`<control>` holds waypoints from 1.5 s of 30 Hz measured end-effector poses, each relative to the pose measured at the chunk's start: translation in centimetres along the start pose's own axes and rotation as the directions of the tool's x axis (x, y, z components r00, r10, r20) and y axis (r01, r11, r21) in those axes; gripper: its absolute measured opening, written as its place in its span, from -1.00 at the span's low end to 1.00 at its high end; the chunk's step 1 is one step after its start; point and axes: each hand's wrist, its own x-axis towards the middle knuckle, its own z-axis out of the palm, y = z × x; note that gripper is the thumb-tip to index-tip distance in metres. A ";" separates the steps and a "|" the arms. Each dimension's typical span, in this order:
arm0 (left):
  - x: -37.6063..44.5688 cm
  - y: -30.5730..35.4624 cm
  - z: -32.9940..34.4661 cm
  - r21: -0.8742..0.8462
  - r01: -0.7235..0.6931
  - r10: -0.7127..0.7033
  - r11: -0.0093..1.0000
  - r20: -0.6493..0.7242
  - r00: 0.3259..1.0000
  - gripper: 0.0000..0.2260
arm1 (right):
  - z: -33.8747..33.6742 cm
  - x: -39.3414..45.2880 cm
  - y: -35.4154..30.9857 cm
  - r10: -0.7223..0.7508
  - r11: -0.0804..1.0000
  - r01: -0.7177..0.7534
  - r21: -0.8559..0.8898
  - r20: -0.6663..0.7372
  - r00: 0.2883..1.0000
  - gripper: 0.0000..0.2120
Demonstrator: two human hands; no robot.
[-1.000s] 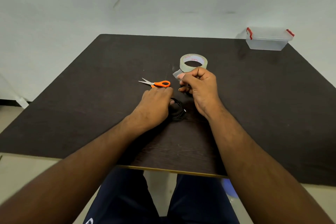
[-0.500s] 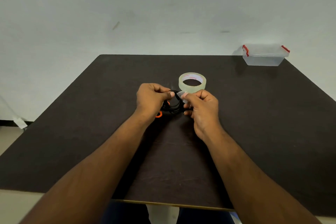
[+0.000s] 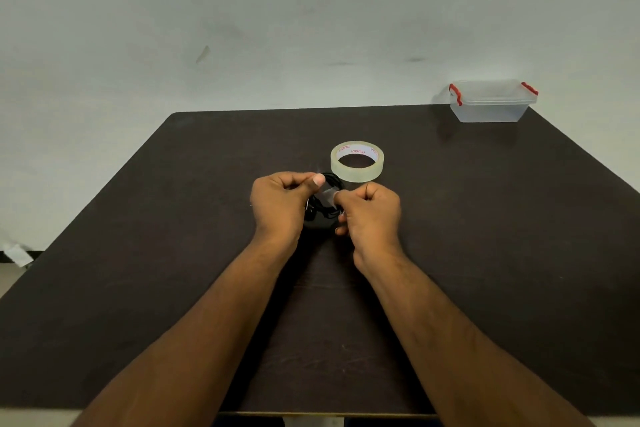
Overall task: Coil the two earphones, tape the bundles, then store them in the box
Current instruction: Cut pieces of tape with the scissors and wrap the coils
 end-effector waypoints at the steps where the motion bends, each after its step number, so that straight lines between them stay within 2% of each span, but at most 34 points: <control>1: 0.0 -0.1 0.0 -0.008 -0.009 0.009 1.000 -0.007 1.000 -0.93 | 0.2 0.0 0.0 -0.003 1.000 0.003 -0.003 -0.009 1.000 -0.73; 8: -0.1 -0.3 0.0 0.005 -0.095 0.095 0.996 -0.013 0.995 -0.93 | 1.4 -0.2 -0.2 0.070 0.996 -0.067 0.064 -0.044 0.997 -0.71; 12: 0.1 -0.4 -0.1 0.016 -0.164 0.165 0.986 -0.023 0.986 -0.88 | 1.9 -0.3 -0.5 0.110 0.971 -0.098 0.216 -0.047 0.993 -0.71; 16: 0.0 -0.6 -0.1 0.036 -0.211 0.212 0.977 -0.028 0.977 -0.85 | 1.9 -0.3 -0.7 0.167 0.939 -0.169 0.299 0.033 0.985 -0.71; 21: -0.2 -0.4 -0.1 -0.008 -0.192 0.192 0.981 0.000 0.981 -0.88 | 1.6 -0.3 -0.7 0.176 0.902 -0.215 0.375 0.134 0.975 -0.68; 24: 0.0 -0.1 -0.4 -0.070 -0.070 0.075 0.995 0.068 0.995 -0.77 | 1.2 -0.2 -0.7 0.137 0.892 -0.203 0.405 0.187 0.973 -0.68; 27: 0.8 0.2 -1.2 -0.162 0.179 -0.140 0.970 0.226 0.964 -0.50 | 0.8 -0.1 -0.7 0.086 0.887 -0.181 0.426 0.234 0.968 -0.66; 28: 1.1 0.3 -1.4 -0.216 0.256 -0.183 0.942 0.308 0.934 -0.49 | 0.6 0.0 -0.7 0.074 0.888 -0.176 0.424 0.245 0.967 -0.65; 30: 1.2 0.3 -1.8 -0.255 0.327 -0.196 0.910 0.432 0.881 -0.60 | 0.5 0.0 -0.6 0.057 0.894 -0.167 0.416 0.264 0.963 -0.63; 32: 1.1 0.2 -2.0 -0.258 0.302 -0.164 0.918 0.447 0.880 -0.69 | 0.4 -0.2 -0.6 0.046 0.901 -0.162 0.402 0.283 0.958 -0.64; 36: 1.1 0.1 -1.9 -0.252 0.206 -0.097 0.946 0.389 0.916 -0.74 | 0.3 -0.1 -0.7 0.032 0.911 -0.149 0.384 0.294 0.955 -0.66; 41: 0.2 0.2 -1.5 -0.140 -0.055 0.091 0.989 0.264 0.960 -0.86 | 0.3 -0.1 -0.6 0.014 0.918 -0.111 0.380 0.249 0.968 -0.67; 45: -0.3 0.3 -1.2 -0.073 -0.167 0.178 0.983 0.180 0.967 -0.84 | 0.4 -0.1 -0.6 0.015 0.930 -0.097 0.353 0.227 0.974 -0.67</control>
